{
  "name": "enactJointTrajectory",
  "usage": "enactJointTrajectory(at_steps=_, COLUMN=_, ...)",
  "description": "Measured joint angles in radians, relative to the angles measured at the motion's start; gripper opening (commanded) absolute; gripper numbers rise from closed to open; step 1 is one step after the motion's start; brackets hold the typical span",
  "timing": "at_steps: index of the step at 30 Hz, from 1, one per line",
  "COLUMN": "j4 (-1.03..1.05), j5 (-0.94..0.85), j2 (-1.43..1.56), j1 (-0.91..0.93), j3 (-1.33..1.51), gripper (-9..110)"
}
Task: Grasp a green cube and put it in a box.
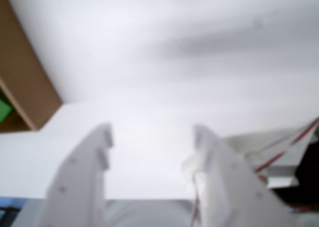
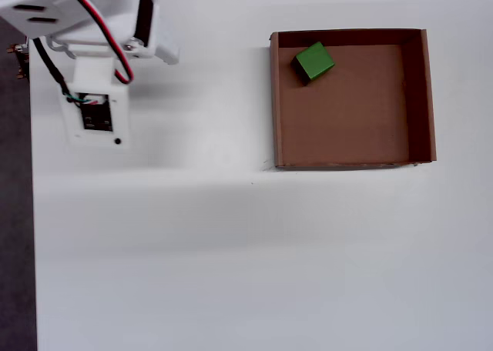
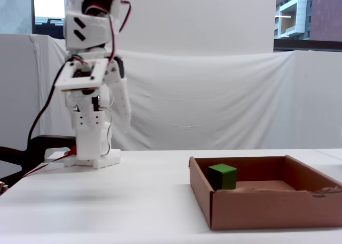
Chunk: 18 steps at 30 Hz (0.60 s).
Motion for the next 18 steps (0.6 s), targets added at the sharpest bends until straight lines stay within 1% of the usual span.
enactJointTrajectory(at_steps=2, j4=-0.025, j5=0.0, j2=0.092, j1=0.083, j3=0.123, gripper=22)
enactJointTrajectory(at_steps=4, j4=-0.031, j5=0.0, j2=0.124, j1=0.118, j3=0.167, gripper=22)
enactJointTrajectory(at_steps=5, j4=-0.049, j5=0.0, j2=0.19, j1=0.198, j3=0.256, gripper=22)
enactJointTrajectory(at_steps=7, j4=-0.057, j5=0.0, j2=0.207, j1=0.212, j3=0.273, gripper=22)
enactJointTrajectory(at_steps=8, j4=-0.086, j5=0.0, j2=0.256, j1=0.259, j3=0.341, gripper=22)
enactJointTrajectory(at_steps=11, j4=-0.129, j5=0.0, j2=0.307, j1=0.327, j3=0.411, gripper=22)
enactJointTrajectory(at_steps=15, j4=-0.261, j5=0.0, j2=0.4, j1=0.436, j3=0.58, gripper=22)
enactJointTrajectory(at_steps=18, j4=-0.285, j5=0.0, j2=0.434, j1=0.492, j3=0.626, gripper=22)
